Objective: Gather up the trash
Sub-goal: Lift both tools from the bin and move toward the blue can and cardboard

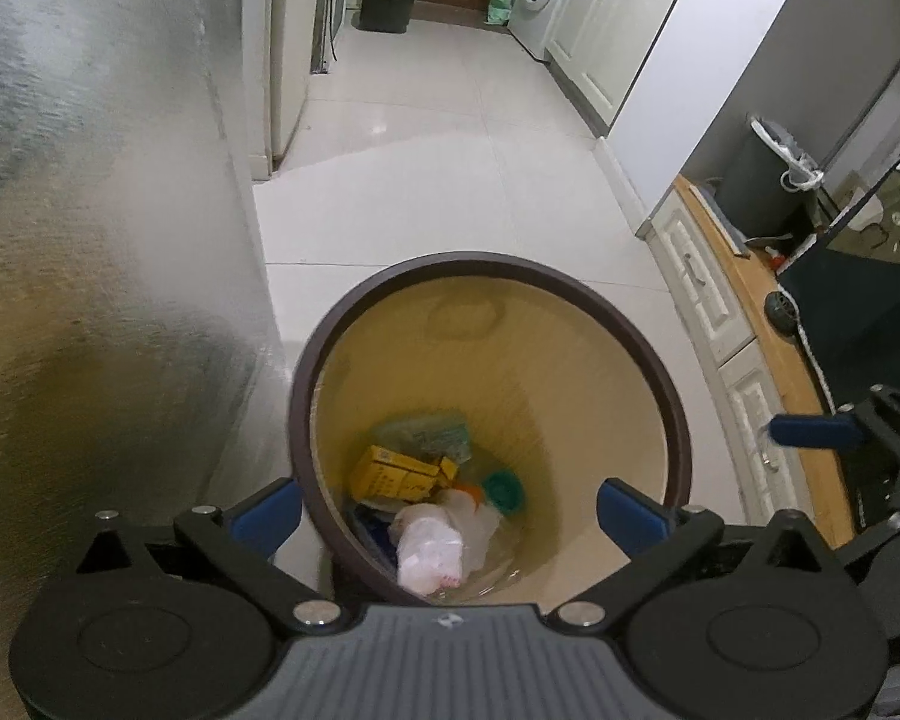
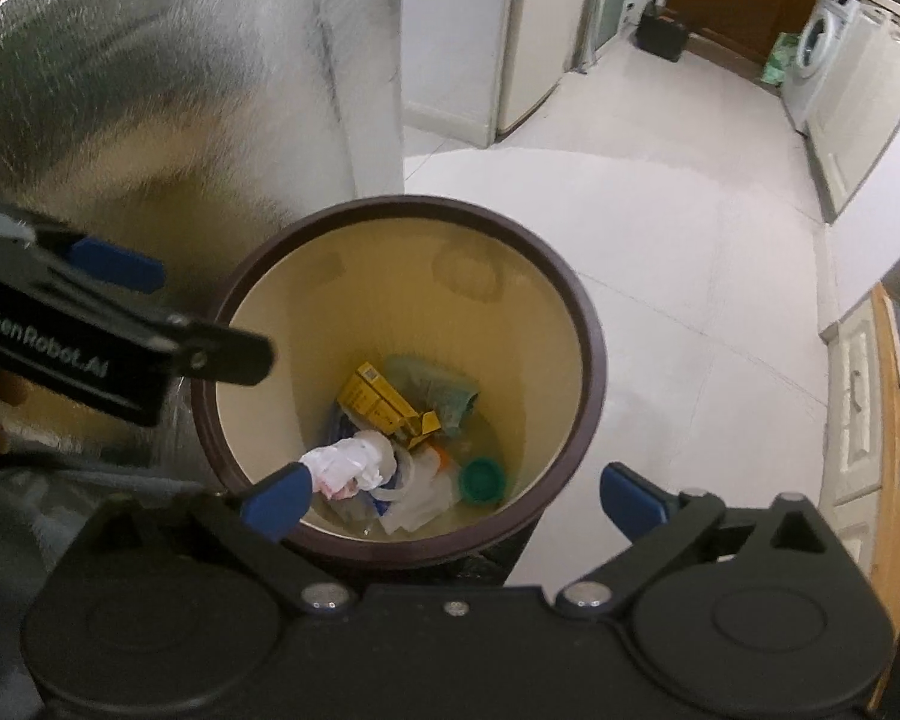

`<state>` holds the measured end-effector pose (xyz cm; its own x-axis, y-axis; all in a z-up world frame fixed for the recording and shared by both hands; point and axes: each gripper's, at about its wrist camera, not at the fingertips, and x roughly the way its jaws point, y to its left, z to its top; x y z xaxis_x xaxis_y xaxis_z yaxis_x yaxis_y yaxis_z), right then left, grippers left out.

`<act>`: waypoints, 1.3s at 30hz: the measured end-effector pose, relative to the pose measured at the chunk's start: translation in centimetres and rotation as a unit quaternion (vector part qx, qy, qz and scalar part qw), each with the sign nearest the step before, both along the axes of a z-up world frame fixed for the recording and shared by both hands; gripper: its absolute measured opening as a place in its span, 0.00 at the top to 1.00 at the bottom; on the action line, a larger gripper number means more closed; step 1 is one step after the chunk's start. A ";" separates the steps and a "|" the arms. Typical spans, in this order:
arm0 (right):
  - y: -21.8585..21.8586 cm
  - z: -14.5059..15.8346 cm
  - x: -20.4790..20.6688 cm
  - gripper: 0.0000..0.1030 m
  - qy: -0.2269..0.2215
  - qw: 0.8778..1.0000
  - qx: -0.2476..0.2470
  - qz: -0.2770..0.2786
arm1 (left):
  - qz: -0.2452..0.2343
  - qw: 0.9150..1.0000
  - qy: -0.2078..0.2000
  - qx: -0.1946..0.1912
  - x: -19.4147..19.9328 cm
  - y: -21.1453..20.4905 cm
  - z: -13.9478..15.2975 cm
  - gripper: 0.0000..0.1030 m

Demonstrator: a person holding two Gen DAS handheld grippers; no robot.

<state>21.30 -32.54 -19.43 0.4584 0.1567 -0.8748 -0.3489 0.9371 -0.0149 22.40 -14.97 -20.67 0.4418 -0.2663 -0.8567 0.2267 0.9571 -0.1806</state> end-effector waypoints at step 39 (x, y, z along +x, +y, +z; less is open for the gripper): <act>-1.0 13.0 -14.6 0.00 -0.212 0.968 0.081 -0.102 | -0.076 0.980 -0.183 0.009 -15.0 4.2 12.5 0.00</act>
